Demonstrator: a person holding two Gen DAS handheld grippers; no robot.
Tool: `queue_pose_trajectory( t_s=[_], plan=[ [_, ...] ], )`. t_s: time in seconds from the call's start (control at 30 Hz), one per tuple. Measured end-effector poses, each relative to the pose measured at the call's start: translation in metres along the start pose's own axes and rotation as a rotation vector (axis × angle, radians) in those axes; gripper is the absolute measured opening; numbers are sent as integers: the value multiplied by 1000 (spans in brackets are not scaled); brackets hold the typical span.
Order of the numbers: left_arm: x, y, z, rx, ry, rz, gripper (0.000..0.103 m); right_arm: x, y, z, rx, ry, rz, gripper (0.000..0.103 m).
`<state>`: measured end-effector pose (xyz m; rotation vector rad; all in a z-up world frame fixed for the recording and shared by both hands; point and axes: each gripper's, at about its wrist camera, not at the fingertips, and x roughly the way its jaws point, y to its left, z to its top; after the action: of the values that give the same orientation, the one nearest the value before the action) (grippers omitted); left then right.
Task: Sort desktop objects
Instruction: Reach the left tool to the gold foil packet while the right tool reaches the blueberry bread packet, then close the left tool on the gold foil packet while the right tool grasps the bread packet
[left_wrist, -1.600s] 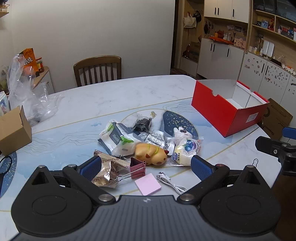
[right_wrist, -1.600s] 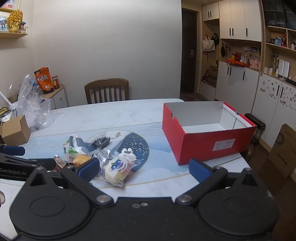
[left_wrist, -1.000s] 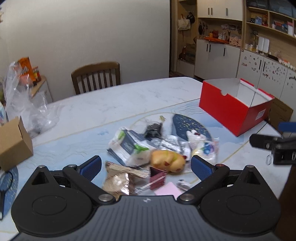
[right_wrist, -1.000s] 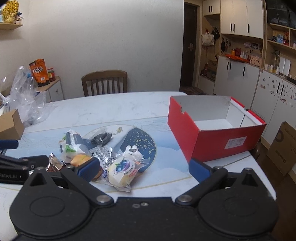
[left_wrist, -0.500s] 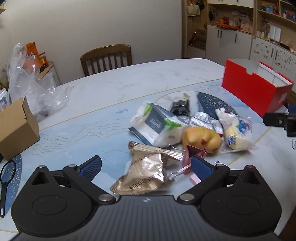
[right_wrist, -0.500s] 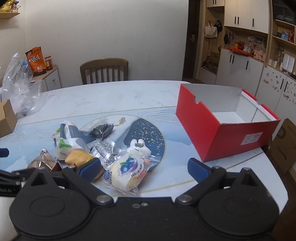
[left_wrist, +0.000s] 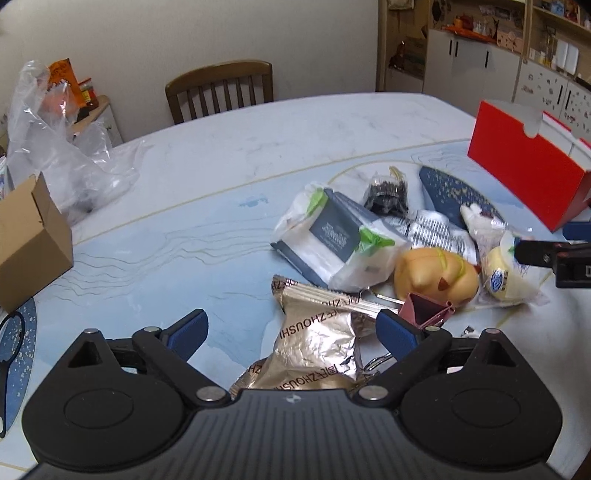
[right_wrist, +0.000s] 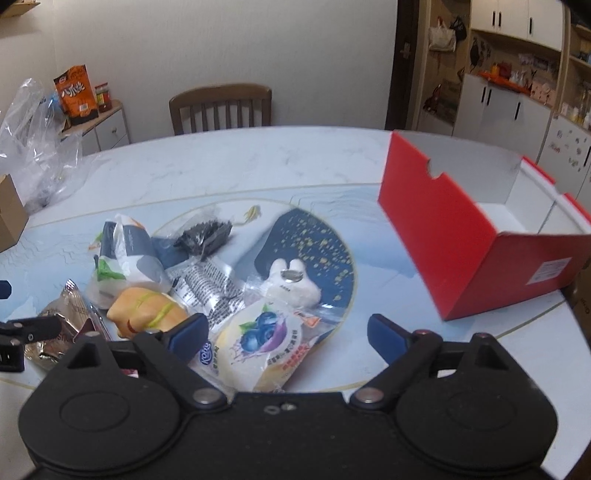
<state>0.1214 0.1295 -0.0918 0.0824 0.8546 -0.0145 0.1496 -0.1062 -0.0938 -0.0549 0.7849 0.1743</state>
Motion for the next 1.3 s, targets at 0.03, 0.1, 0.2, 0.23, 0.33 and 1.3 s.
queue_pose_trajectory(
  t_s=[0.03, 0.1, 0.2, 0.23, 0.33, 1.3],
  plan=[
    [2, 0, 0, 0, 10, -3, 93, 3, 2, 0, -7, 8, 0, 90],
    [6, 2, -1, -10, 27, -14, 90, 9, 4, -1, -15, 26, 2, 89],
    [10, 3, -1, -9, 41, -29, 88, 14, 4, -2, -4, 49, 13, 89],
    [11, 2, -1, -7, 47, -35, 84, 15, 4, -2, -3, 53, 14, 89],
    [14, 1, -1, -3, 65, -55, 79, 18, 4, -3, 3, 70, 26, 87],
    [5, 1, 0, -62, 61, -52, 43, 11, -6, -7, 1, 92, 122, 46]
  ],
)
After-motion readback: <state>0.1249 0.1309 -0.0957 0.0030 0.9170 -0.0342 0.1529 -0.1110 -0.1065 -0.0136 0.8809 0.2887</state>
